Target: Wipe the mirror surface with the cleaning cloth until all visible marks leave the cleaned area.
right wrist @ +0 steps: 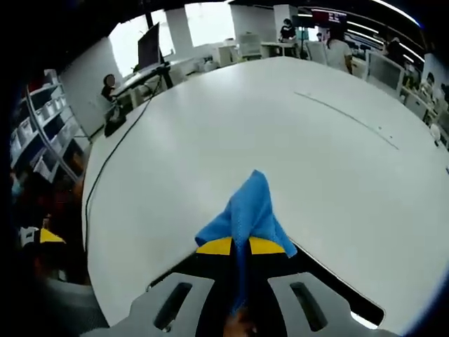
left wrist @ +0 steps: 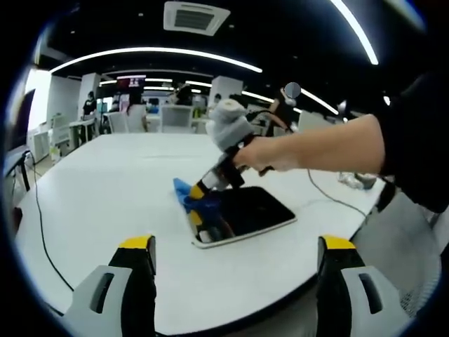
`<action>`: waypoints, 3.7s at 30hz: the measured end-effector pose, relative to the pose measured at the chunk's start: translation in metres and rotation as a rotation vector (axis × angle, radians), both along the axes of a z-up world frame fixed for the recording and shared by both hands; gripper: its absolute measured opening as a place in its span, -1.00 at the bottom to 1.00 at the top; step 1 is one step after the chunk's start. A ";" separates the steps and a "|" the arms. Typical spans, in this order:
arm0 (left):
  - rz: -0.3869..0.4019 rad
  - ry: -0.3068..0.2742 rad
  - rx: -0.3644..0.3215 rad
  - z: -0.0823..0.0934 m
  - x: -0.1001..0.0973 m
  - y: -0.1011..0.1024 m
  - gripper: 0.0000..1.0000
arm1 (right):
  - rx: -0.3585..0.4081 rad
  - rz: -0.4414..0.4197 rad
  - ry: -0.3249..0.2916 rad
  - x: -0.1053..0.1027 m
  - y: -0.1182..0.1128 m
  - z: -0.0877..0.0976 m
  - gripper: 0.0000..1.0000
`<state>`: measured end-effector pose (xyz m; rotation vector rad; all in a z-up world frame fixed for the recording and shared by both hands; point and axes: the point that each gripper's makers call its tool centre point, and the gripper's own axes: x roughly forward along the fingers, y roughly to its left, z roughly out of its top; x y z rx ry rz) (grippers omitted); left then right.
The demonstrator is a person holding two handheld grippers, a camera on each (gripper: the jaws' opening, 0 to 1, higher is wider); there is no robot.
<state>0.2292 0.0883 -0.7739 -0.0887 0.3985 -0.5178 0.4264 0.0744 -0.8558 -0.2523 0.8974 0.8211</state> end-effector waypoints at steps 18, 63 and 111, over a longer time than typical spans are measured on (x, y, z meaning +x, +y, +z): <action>-0.015 -0.007 -0.006 0.002 0.001 -0.003 0.90 | -0.041 0.009 -0.048 -0.009 0.001 0.003 -0.98; -0.019 -0.007 -0.031 0.004 -0.001 -0.004 0.83 | 0.002 -0.057 -0.018 0.000 -0.040 0.000 -0.98; -0.016 -0.009 -0.020 0.004 -0.001 -0.004 0.83 | 0.023 -0.017 -0.006 -0.046 -0.039 0.001 -0.98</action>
